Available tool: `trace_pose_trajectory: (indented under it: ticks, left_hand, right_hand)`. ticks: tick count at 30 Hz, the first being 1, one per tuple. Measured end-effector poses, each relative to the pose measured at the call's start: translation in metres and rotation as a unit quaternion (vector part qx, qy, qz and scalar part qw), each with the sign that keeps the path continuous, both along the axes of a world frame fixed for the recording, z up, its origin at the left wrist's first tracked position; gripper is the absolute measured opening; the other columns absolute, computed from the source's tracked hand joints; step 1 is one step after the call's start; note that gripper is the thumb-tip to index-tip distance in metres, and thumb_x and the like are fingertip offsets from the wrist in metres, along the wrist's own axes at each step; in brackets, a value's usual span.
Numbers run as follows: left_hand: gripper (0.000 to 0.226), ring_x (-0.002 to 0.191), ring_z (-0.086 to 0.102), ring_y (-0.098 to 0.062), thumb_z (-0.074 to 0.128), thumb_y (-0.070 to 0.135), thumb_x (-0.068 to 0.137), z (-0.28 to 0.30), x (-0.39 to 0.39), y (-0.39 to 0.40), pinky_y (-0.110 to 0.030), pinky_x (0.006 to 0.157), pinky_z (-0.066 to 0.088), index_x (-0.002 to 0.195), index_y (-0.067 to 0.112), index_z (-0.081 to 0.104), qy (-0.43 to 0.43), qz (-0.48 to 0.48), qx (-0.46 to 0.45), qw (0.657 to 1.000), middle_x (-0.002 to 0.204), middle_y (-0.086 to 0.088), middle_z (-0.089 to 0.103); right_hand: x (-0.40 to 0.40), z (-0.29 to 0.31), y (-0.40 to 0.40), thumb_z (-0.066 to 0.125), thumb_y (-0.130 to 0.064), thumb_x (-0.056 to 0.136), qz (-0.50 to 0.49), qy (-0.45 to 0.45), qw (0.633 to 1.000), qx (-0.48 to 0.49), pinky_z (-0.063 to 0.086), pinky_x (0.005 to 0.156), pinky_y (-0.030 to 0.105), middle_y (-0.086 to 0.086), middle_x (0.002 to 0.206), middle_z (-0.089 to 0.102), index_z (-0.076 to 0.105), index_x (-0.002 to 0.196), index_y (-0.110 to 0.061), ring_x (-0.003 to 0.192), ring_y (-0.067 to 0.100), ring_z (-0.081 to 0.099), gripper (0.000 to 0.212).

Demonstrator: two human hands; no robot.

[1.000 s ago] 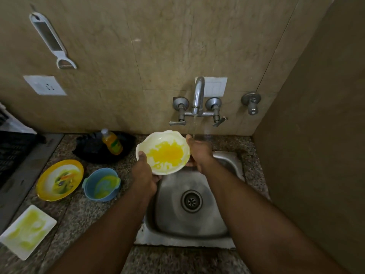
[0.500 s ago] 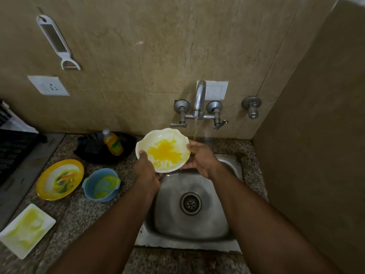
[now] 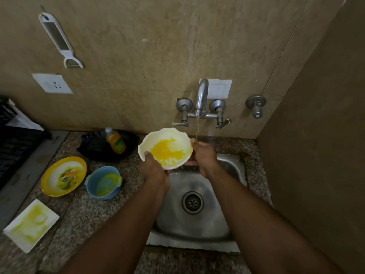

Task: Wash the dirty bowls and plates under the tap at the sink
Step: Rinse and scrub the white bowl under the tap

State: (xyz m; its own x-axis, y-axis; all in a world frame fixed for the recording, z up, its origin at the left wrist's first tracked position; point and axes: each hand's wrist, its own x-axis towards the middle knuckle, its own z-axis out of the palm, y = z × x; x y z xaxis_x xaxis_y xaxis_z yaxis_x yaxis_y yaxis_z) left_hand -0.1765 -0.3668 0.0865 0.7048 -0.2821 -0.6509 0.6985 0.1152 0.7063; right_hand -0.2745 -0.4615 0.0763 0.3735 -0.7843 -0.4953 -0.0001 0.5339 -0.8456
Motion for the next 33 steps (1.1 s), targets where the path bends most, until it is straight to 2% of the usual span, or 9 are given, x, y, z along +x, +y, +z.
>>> trace_pose_trajectory:
  ticks: [2, 8, 11, 14, 18, 21, 26, 30, 33]
  left_hand:
    - [0.044, 0.099, 0.073, -0.035, 0.049, 0.047, 0.105, 0.003, -0.005, -0.002, -0.047, 0.077, 0.064, 0.134, 0.017, 0.061, -0.006, 0.026, 0.002, 1.0, 0.117, -0.01, 0.072]
    - [0.039, 0.096, 0.072, -0.031, 0.061, 0.042, 0.101, -0.002, -0.001, 0.0, -0.049, 0.081, 0.063, 0.128, 0.014, 0.064, -0.046, 0.019, 0.013, 0.999, 0.119, -0.013, 0.073]
    - [0.043, 0.097, 0.074, -0.033, 0.067, 0.055, 0.092, 0.0, 0.008, 0.011, -0.055, 0.081, 0.062, 0.12, 0.023, 0.068, -0.008, -0.089, -0.045, 0.995, 0.11, -0.01, 0.076]
    - [0.067, 0.112, 0.068, -0.042, 0.053, 0.076, 0.087, -0.002, 0.033, 0.019, -0.068, 0.095, 0.052, 0.13, 0.027, 0.068, 0.039, -0.154, -0.103, 0.982, 0.124, -0.012, 0.074]
    - [0.064, 0.113, 0.067, -0.044, 0.049, 0.071, 0.094, 0.01, 0.043, 0.015, -0.065, 0.087, 0.056, 0.136, 0.024, 0.063, 0.002, -0.198, -0.07, 0.978, 0.129, -0.014, 0.071]
    - [0.056, 0.108, 0.068, -0.04, 0.053, 0.067, 0.096, 0.015, 0.036, 0.009, -0.063, 0.082, 0.058, 0.134, 0.026, 0.059, 0.017, -0.166, 0.006, 0.986, 0.125, -0.009, 0.07]
    - [0.039, 0.09, 0.068, -0.035, 0.051, 0.061, 0.1, 0.008, 0.021, 0.003, -0.063, 0.084, 0.058, 0.115, 0.025, 0.057, 0.016, -0.109, 0.029, 0.993, 0.118, -0.011, 0.068]
    - [0.037, 0.09, 0.067, -0.035, 0.05, 0.059, 0.101, 0.003, 0.011, 0.001, -0.066, 0.088, 0.056, 0.115, 0.025, 0.055, 0.021, -0.1, 0.037, 0.994, 0.115, -0.009, 0.066]
    - [0.037, 0.094, 0.065, -0.034, 0.05, 0.055, 0.103, 0.009, 0.009, 0.0, -0.06, 0.089, 0.058, 0.12, 0.023, 0.056, 0.0, -0.067, 0.058, 0.996, 0.113, -0.008, 0.063]
  right_hand:
    - [0.004, -0.001, 0.002, 0.051, -0.034, 0.107, -0.024, 0.005, 1.0, 0.001, 0.064, 0.061, 0.043, 0.015, 0.105, 0.076, 0.069, 0.112, -0.011, 0.082, 0.028, 0.074, 0.03]
    - [0.001, -0.001, 0.005, 0.042, -0.02, 0.109, 0.062, -0.05, 0.996, 0.036, 0.061, 0.074, 0.061, 0.017, 0.117, 0.073, 0.062, 0.13, -0.019, 0.098, 0.041, 0.073, 0.03]
    - [-0.003, 0.008, -0.003, 0.043, -0.024, 0.109, 0.043, -0.033, 0.999, 0.007, 0.063, 0.066, 0.052, 0.015, 0.112, 0.074, 0.063, 0.124, -0.017, 0.092, 0.036, 0.073, 0.026]
    - [-0.008, 0.013, -0.013, 0.046, -0.027, 0.108, 0.052, -0.006, 0.998, -0.02, 0.063, 0.061, 0.048, 0.013, 0.102, 0.075, 0.066, 0.12, -0.019, 0.084, 0.034, 0.073, 0.025]
    - [-0.002, 0.019, -0.019, 0.048, -0.034, 0.107, 0.049, 0.042, 0.994, -0.083, 0.059, 0.053, 0.037, 0.007, 0.088, 0.076, 0.072, 0.116, -0.021, 0.074, 0.028, 0.073, 0.028]
    - [0.006, 0.019, -0.021, 0.05, -0.036, 0.107, 0.032, 0.052, 0.995, -0.076, 0.059, 0.057, 0.036, 0.004, 0.083, 0.074, 0.07, 0.102, -0.023, 0.07, 0.024, 0.07, 0.024]
    - [-0.007, 0.007, -0.02, 0.05, -0.015, 0.105, 0.071, -0.025, 0.997, -0.01, 0.059, 0.08, 0.054, 0.01, 0.106, 0.074, 0.067, 0.116, -0.02, 0.092, 0.031, 0.072, 0.02]
    - [-0.007, 0.006, -0.025, 0.056, -0.035, 0.105, -0.006, 0.019, 1.0, -0.013, 0.059, 0.063, 0.044, 0.01, 0.087, 0.076, 0.073, 0.097, -0.016, 0.071, 0.029, 0.072, 0.027]
    - [-0.009, 0.01, -0.027, 0.053, -0.024, 0.106, 0.051, 0.016, 0.998, -0.031, 0.061, 0.063, 0.04, 0.005, 0.092, 0.077, 0.072, 0.114, -0.012, 0.078, 0.025, 0.073, 0.024]
